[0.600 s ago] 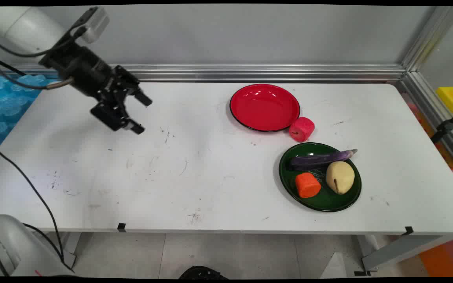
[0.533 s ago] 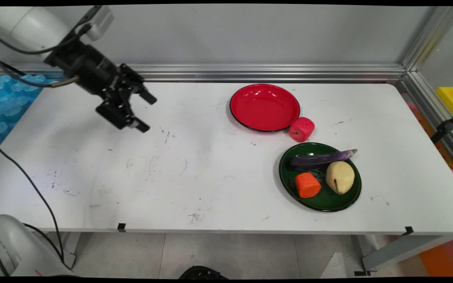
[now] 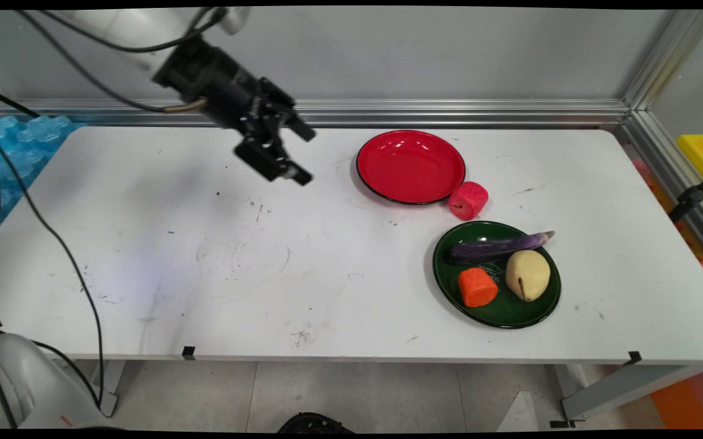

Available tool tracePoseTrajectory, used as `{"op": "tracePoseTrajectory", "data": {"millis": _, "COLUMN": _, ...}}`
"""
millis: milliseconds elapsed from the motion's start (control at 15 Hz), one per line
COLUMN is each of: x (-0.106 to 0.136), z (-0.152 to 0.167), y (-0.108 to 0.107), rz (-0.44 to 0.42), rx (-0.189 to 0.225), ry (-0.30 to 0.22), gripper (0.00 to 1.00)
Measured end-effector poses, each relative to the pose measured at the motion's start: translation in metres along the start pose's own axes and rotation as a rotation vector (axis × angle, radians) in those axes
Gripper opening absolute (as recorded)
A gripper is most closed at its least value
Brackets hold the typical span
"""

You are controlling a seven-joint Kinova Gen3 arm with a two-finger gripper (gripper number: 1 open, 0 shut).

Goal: Pick up the eggplant from the green plate

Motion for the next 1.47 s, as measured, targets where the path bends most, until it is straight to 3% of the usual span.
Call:
{"op": "tracePoseTrajectory", "data": {"millis": 333, "x": 0.043, "z": 0.044, "y": 0.001, "rz": -0.020, "rx": 0.009, "ry": 0.032, "gripper": 1.00}}
{"op": "tracePoseTrajectory", "data": {"millis": 867, "x": 0.090, "z": 0.111, "y": -0.004, "rz": -0.030, "rx": 0.035, "ry": 0.046, "gripper": 1.00}}
{"op": "tracePoseTrajectory", "data": {"millis": 1467, "x": 0.117, "z": 0.185, "y": -0.006, "rz": -0.015, "rx": 0.038, "ry": 0.016, "gripper": 1.00}}
